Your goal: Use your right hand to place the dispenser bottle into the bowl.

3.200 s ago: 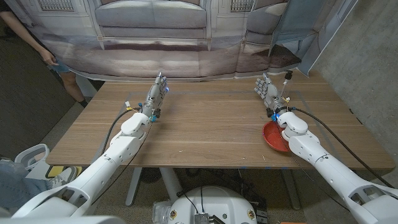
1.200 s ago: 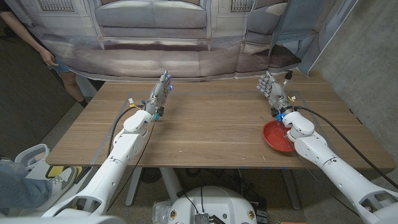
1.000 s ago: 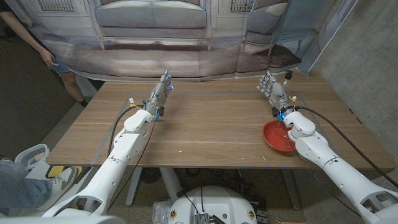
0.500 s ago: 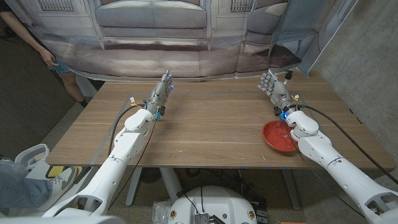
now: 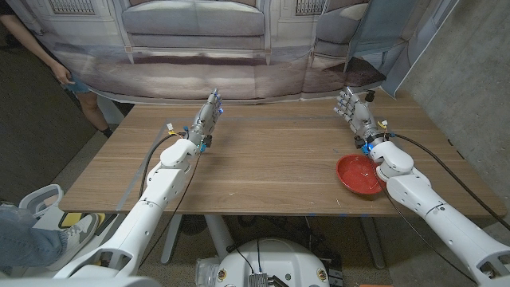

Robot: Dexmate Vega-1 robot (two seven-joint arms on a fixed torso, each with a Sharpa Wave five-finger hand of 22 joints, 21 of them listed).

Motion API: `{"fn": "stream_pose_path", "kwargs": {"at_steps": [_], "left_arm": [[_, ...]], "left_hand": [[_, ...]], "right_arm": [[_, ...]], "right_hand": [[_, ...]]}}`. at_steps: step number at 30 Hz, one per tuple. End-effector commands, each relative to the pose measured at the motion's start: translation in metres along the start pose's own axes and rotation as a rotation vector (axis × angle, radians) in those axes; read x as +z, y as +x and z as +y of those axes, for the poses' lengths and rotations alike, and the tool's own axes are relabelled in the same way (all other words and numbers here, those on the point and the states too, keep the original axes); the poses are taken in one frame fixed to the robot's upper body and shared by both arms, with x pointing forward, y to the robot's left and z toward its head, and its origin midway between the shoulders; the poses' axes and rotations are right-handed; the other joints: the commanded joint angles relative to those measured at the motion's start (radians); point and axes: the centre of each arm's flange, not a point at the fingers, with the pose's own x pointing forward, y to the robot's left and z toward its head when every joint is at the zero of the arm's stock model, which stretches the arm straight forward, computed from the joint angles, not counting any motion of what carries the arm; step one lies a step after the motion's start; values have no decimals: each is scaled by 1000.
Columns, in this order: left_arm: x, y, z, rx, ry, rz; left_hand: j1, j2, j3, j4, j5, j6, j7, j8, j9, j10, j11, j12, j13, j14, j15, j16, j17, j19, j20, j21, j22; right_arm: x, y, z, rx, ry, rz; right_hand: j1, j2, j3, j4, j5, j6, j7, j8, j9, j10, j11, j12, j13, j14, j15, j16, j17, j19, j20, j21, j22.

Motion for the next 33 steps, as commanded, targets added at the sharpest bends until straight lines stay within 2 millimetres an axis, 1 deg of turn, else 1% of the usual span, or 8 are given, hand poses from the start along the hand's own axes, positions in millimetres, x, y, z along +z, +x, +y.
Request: {"fn": "stream_pose_path", "kwargs": {"at_steps": [1,5,7,10,13,15,17,33], "left_arm": [[0,0,0,-5,4,4],[0,0,0,-5,1,3],[-1,-1,0,-5,2,6],[-2,-1,0,-5,1,11],[-2,-2,1,-3,1,12],[-2,-2,1,-2,3,11],[-1,-3,2,-3,2,9],[-1,-5,2,-4,3,12]], "left_hand": [[11,0,-2,-1,7,7,1,4,2,2,1,7,3,0,-2,2,4,3,-26,2,2],[13,1,-2,-2,7,8,1,4,2,2,1,6,3,1,-2,2,4,3,-26,1,2],[13,2,-2,-2,8,8,0,4,2,1,-1,6,3,0,-2,2,4,3,-26,2,3],[14,2,-2,-3,8,8,0,4,2,1,0,6,3,1,-2,2,4,3,-25,1,3],[15,3,-2,-3,8,8,1,3,2,2,0,6,3,1,-1,1,4,2,-24,1,3],[16,3,-3,-3,8,8,1,3,2,2,-2,6,3,1,-1,1,4,3,-24,1,3],[17,4,-3,-4,8,8,0,3,2,2,-1,6,3,2,-1,2,4,2,-23,1,3],[22,7,-4,-6,9,10,0,3,2,3,-1,5,3,4,-1,2,5,3,-21,1,3]], "right_arm": [[7,-7,-6,-17,-13,-16],[9,-10,-8,-26,-17,-19],[9,-11,-9,-28,-22,-23],[11,-13,-11,-33,-24,-23],[12,-15,-12,-34,-27,-24],[13,-17,-13,-41,-27,-23],[13,-18,-14,-38,-30,-26],[16,-29,-19,-53,-32,-21]], "right_hand": [[13,0,4,-6,0,-3,-4,-1,1,5,-6,1,2,2,8,2,6,10,6,0,2],[14,-2,3,-7,0,-2,-4,-1,1,7,-4,2,2,3,5,2,6,11,4,0,2],[16,-4,2,-9,-1,9,-13,5,1,12,-13,4,2,7,2,4,6,10,4,-2,2],[18,-4,1,-11,-1,19,-22,9,1,15,-13,5,2,9,-2,5,6,10,4,-2,3],[19,-4,1,-12,-1,22,-20,9,1,16,-14,6,2,11,-2,6,6,11,1,-2,3],[20,-5,1,-13,-1,23,-17,10,1,17,-10,6,3,12,-2,6,6,11,0,-3,3],[21,-5,0,-13,-1,22,-17,9,1,17,-7,6,3,12,-4,6,6,12,-1,-3,3],[23,-7,-2,-16,-2,22,-16,9,1,20,-6,7,3,20,-2,8,6,16,-4,-2,3]]}}
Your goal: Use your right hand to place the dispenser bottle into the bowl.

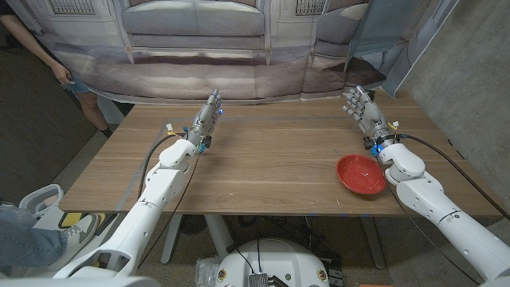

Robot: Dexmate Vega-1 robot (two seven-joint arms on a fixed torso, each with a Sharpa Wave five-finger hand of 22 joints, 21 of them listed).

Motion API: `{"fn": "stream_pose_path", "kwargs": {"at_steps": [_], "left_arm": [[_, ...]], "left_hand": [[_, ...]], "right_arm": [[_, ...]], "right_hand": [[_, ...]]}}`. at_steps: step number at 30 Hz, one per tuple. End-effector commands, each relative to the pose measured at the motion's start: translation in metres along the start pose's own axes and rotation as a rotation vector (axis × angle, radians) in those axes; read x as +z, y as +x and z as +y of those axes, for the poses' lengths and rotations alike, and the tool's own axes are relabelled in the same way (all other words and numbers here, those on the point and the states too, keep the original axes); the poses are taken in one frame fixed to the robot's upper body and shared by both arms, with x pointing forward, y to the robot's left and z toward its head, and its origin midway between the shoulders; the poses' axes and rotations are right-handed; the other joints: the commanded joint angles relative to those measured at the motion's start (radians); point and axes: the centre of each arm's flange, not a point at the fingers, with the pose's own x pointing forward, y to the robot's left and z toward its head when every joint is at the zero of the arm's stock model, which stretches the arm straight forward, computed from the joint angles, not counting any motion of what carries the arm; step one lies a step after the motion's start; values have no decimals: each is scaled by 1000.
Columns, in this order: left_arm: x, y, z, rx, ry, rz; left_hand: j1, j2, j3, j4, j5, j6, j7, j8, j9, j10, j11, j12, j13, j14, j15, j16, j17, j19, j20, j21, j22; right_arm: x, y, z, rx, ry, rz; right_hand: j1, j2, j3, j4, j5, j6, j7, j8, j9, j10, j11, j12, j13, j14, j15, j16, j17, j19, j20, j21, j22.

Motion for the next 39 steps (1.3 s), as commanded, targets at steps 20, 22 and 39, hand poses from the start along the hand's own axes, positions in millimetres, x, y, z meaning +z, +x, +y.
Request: {"fn": "stream_pose_path", "kwargs": {"at_steps": [20,22,39], "left_arm": [[4,1,-7,-12,-3,-21],[4,2,-8,-13,-3,-20],[3,0,-7,-15,-2,-18]], "left_hand": [[20,0,-4,-7,7,18,5,7,2,14,-1,8,3,14,0,4,5,14,-15,4,3],[21,0,-4,-7,7,21,5,8,2,17,-1,9,3,15,0,4,5,17,-14,5,2],[27,3,-7,-10,8,26,5,8,3,21,-1,9,3,20,0,4,5,22,-12,5,2]], "right_arm": [[6,-38,-24,-62,-12,-4],[6,-39,-25,-63,-11,-2],[12,-43,-35,-85,-44,22]], "right_hand": [[15,-5,1,-8,-3,10,0,3,2,5,0,6,3,-3,3,0,1,-4,3,-8,4],[15,-5,1,-8,-3,10,0,3,2,6,1,7,3,-2,3,0,1,-2,4,-8,4],[19,-5,-1,-11,-3,9,-2,1,2,15,-1,10,3,10,8,4,1,12,4,-5,3]]}}
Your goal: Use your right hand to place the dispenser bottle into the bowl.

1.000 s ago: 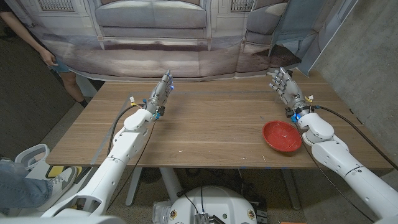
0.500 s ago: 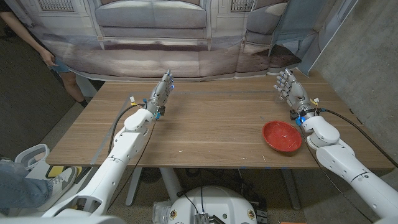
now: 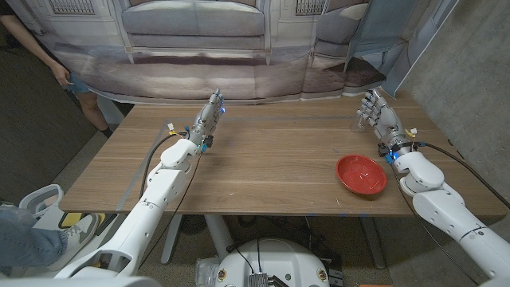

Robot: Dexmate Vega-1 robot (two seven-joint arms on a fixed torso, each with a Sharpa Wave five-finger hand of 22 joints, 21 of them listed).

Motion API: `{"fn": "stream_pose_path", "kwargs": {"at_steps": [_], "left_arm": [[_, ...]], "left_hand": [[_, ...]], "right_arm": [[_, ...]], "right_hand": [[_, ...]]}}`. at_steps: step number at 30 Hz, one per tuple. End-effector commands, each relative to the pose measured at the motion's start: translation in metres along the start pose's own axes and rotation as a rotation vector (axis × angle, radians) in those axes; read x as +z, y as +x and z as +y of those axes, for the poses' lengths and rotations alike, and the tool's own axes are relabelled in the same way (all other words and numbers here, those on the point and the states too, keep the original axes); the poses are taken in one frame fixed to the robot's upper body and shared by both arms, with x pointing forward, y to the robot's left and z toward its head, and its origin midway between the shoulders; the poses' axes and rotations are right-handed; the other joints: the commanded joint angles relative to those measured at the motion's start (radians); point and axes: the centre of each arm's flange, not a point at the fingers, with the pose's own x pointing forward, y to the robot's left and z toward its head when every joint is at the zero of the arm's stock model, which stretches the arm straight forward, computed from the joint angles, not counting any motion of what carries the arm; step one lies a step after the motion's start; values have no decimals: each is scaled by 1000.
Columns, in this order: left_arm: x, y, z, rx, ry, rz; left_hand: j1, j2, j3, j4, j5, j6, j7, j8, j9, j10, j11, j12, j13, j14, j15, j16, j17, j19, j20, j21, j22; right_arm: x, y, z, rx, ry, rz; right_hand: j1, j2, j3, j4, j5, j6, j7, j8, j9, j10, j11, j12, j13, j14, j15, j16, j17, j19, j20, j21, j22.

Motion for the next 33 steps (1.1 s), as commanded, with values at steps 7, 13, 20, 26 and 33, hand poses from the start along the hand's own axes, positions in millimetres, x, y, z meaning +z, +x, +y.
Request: {"fn": "stream_pose_path", "kwargs": {"at_steps": [7,13,20,26,33], "left_arm": [[0,-3,3,1,5,5],[2,-4,3,1,8,4],[3,-5,2,-1,15,3],[6,-9,3,3,20,1],[6,-13,2,4,23,6]], "left_hand": [[14,3,-2,-4,4,8,8,4,3,7,3,10,3,4,-2,5,5,4,-11,5,2],[16,4,-3,-5,4,10,9,5,3,9,4,10,3,7,-1,5,5,5,-10,4,2],[18,4,-4,-6,4,12,10,5,3,10,4,10,3,8,0,5,5,8,-9,5,2],[19,5,-5,-6,4,14,10,5,3,11,5,9,3,9,-1,4,5,8,-8,4,2],[21,6,-6,-7,4,17,10,5,3,12,5,9,3,9,0,4,5,8,-8,4,2]], "right_arm": [[-1,-2,-18,-46,-39,24],[-2,-1,-24,-65,-76,27],[-3,-1,-31,-91,-100,35],[-2,-4,-37,-127,-147,50],[-2,-5,-44,-157,-159,59]], "right_hand": [[12,4,-2,-7,-3,13,-6,3,3,24,-5,13,4,11,-5,6,2,15,5,3,3],[14,4,-2,-8,-2,17,-11,4,3,30,-8,15,4,12,-11,5,1,17,4,3,2],[16,4,-2,-9,-1,21,-17,5,3,33,-16,15,4,13,-19,5,1,16,2,1,2],[19,4,-3,-11,0,22,-20,5,3,36,-22,16,4,18,-18,6,1,14,2,-1,2],[21,4,-4,-12,1,24,-24,5,3,40,-24,17,4,21,-19,6,1,17,1,0,2]]}}
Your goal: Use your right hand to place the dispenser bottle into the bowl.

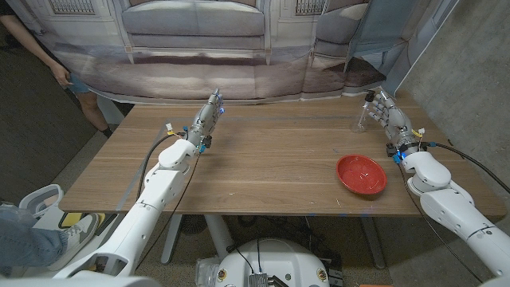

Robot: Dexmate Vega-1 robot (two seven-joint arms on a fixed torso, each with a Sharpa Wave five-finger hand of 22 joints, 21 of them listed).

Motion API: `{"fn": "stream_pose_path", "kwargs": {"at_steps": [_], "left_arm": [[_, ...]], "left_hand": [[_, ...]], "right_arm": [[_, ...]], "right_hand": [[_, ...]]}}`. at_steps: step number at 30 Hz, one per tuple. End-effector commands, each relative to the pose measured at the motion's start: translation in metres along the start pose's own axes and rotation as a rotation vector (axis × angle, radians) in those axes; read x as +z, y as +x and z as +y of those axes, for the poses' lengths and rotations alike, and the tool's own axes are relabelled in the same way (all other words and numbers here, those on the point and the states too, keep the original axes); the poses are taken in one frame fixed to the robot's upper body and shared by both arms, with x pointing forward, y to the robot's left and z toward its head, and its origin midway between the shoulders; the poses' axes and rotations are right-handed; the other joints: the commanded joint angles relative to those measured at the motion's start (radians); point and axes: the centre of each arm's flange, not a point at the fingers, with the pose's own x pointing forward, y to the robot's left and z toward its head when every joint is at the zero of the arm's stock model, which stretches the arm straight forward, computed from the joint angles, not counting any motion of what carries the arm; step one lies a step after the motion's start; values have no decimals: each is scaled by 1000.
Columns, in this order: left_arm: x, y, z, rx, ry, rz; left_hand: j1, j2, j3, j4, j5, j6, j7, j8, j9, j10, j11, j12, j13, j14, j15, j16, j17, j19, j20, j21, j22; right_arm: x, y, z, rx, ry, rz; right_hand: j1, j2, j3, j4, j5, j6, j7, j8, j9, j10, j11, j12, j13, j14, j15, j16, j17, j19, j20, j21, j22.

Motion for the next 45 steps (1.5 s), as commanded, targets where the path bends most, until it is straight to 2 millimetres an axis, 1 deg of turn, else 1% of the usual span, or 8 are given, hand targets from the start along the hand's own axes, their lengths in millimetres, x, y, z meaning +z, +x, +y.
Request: {"fn": "stream_pose_path", "kwargs": {"at_steps": [1,14,16,19,26,31,38,45], "left_arm": [[2,-7,0,3,8,5],[5,-15,-1,11,18,3],[5,-16,-1,11,21,5],[6,-16,-1,13,24,8],[7,-16,-1,18,26,12],[10,-14,-1,18,35,18],[12,-13,0,20,42,21],[13,-14,1,24,45,25]], "left_hand": [[11,-2,-2,-3,4,7,-1,5,3,3,3,9,3,6,4,4,5,4,-13,4,2],[13,-1,-4,-4,4,7,-2,4,3,5,2,9,3,6,4,3,5,2,-10,3,2],[13,-1,-4,-4,4,8,-2,4,3,5,2,9,3,6,4,3,5,3,-10,3,2],[14,-1,-5,-4,4,7,-3,3,3,4,1,8,3,6,4,3,5,2,-8,2,2],[15,0,-7,-4,4,7,-3,3,3,5,2,8,3,7,4,2,5,2,-4,2,2],[16,1,-8,-4,4,8,-5,2,3,5,3,7,3,7,4,2,6,2,-3,1,2],[17,1,-9,-5,3,8,-5,2,3,6,1,7,3,8,4,2,6,1,-1,1,2],[17,2,-10,-5,3,10,-5,2,3,7,3,7,3,9,5,3,6,1,-1,1,2]], "right_arm": [[-2,-1,-13,-56,-46,18],[-5,5,-19,-54,-41,16],[-5,6,-20,-50,-43,13],[-7,10,-21,-55,-37,16],[-11,21,-20,-45,-41,19],[-13,27,-20,-44,-46,18],[-13,33,-20,-68,-78,13],[-16,36,-22,-87,-115,27]], "right_hand": [[13,1,3,-5,1,8,-7,6,3,5,-1,2,4,4,0,6,2,8,0,0,2],[17,-2,1,-9,3,1,-6,2,3,2,0,-1,5,10,-3,6,1,27,1,5,1],[19,-4,0,-10,4,-3,-6,1,3,0,-1,-1,5,10,-4,6,1,30,7,5,1],[23,-9,-1,-13,6,-12,-6,-2,3,-4,4,-4,5,10,-4,5,1,36,11,6,1],[37,-23,-4,-24,15,-44,-8,-11,4,-14,4,-8,5,10,-8,4,1,46,11,6,0],[50,-30,-5,-32,22,-56,-10,-12,4,-20,5,-10,6,5,-11,1,1,47,11,4,-1],[109,-56,-4,-57,52,-103,-14,-13,5,-49,10,-19,7,-18,-6,-5,2,40,5,-5,-2],[153,-69,-4,-66,74,-121,-16,-10,5,-67,6,-23,7,-46,-6,-11,2,17,1,-15,-2]]}}
